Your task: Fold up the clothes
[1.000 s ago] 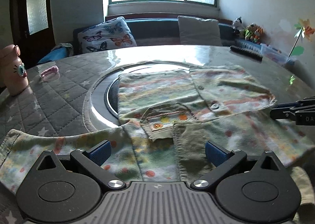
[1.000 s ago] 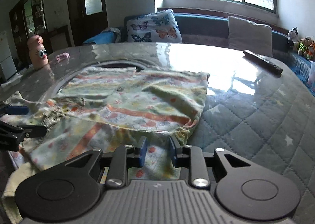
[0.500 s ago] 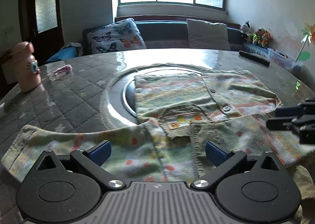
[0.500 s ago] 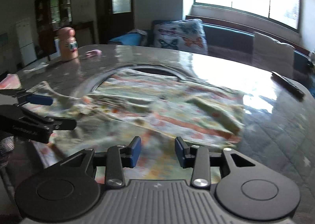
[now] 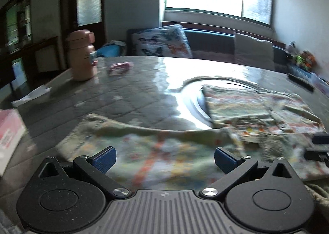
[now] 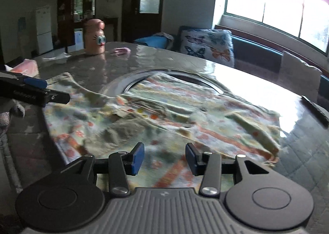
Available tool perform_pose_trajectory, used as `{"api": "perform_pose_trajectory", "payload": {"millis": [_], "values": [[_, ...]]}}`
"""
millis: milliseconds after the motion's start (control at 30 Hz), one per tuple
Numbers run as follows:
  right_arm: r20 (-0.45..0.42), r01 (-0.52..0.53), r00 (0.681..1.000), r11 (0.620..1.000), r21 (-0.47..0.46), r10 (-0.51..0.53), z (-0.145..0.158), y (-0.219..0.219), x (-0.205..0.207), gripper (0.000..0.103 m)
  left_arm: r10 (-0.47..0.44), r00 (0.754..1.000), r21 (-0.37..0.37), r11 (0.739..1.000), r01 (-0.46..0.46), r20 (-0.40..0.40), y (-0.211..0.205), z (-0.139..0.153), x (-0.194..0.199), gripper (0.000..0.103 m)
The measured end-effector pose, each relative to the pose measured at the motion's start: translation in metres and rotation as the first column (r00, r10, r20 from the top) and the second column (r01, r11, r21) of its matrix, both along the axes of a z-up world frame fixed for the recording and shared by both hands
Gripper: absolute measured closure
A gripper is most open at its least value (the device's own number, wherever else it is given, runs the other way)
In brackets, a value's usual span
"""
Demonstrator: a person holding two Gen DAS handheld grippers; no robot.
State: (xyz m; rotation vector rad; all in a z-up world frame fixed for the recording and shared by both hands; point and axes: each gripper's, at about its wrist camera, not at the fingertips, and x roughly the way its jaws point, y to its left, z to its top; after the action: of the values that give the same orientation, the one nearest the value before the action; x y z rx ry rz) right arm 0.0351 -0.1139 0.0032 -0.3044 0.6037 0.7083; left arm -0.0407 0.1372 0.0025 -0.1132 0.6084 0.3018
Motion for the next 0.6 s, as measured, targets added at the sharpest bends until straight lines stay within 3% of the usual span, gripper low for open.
{"api": "perform_pose_trajectory", "payload": {"millis": [167, 400, 600], "values": [[-0.008, -0.024, 1.000, 0.999, -0.035, 0.024, -0.011, 0.010, -0.004, 0.057, 0.083, 0.996, -0.002, 0.997, -0.083, 0.012, 0.027, -0.001, -0.011, 0.003], [-0.010, -0.015, 1.000, 1.000, -0.005, 0.015, -0.003, 0.005, -0.004, 0.057, 0.227, 0.974, -0.014, 0.974, -0.226, 0.015, 0.065, -0.004, -0.018, 0.015], [-0.030, -0.009, 0.999, 1.000, 0.008, 0.010, -0.004, 0.003, -0.003, 0.057, 0.309, 0.951, -0.066, 0.948, -0.310, -0.019, 0.094, -0.013, -0.018, 0.031]]}}
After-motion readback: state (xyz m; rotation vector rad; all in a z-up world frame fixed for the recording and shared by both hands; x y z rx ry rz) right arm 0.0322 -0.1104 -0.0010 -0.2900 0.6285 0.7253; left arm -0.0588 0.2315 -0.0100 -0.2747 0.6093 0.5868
